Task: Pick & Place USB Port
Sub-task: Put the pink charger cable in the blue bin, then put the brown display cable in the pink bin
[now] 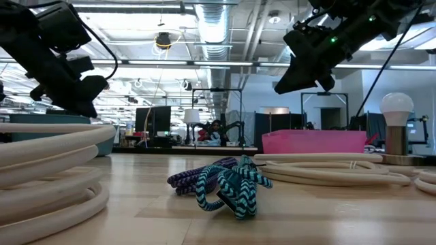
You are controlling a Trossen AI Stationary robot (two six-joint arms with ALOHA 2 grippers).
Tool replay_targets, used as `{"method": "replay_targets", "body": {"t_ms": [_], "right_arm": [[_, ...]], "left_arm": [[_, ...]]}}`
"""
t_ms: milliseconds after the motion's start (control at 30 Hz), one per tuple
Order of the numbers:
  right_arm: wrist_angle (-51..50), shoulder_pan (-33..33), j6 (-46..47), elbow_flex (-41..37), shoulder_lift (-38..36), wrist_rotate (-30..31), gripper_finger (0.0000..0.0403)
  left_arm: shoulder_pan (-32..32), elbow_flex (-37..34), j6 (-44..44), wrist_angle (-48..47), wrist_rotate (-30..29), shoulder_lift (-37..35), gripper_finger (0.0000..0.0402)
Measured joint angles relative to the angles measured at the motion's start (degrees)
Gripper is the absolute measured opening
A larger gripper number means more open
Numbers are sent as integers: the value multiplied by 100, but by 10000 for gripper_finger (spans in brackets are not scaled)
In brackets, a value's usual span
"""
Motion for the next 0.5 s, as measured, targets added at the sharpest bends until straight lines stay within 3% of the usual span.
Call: {"method": "replay_targets", "body": {"t_ms": [267,500], "right_arm": [[-6,9,-282,2,-24,-140,42],[-19,4,-433,9,-133,-1538,42]], "left_arm": [[-2,-2,336,514,139,-1,132],[-6,-4,1730,2357,1707,-1,104]]}}
